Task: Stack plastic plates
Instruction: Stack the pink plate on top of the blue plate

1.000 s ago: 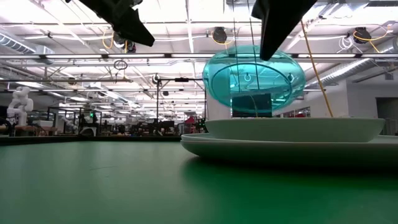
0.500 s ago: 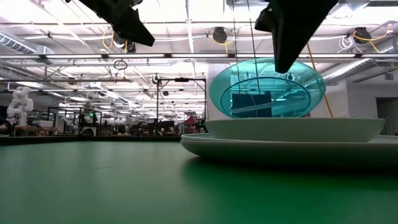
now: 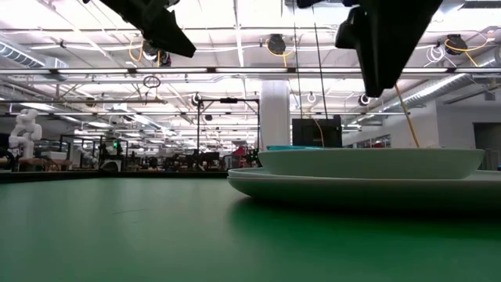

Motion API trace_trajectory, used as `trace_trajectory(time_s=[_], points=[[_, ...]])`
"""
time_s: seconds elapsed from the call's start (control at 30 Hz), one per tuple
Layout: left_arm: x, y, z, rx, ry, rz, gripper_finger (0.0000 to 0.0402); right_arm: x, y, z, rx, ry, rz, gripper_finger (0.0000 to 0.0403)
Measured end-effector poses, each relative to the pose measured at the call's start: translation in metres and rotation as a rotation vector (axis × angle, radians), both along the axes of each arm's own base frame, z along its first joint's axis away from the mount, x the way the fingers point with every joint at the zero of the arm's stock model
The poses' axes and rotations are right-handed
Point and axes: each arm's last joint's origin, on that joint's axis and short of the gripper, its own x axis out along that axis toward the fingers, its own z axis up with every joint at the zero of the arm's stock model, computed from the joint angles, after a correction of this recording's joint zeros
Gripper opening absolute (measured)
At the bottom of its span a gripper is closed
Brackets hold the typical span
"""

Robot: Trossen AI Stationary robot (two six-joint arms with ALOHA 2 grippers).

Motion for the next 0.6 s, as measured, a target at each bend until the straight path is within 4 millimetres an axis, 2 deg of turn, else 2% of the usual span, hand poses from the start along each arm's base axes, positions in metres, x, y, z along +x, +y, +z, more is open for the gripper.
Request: trace_trajectory(time_s=[0.23, 0.4, 0.6], points=[[0.0, 0.0, 0.0, -0.011, -0.009, 0.007, 0.0237, -0.005, 0.004, 0.001, -0.226, -0.065, 0.118, 0.0128], [0.002, 0.0, 0.003, -0.011, -0.048, 0.01, 0.0237, -0.004, 0.005, 0.001, -0.321, -0.101, 0.183, 0.0117], [0.005, -0.006, 0.005, -0.029, -0.072, -0.004, 0.0237, -0.012, -0.005, -0.015, -0.358, -0.16, 0.264, 0.01]])
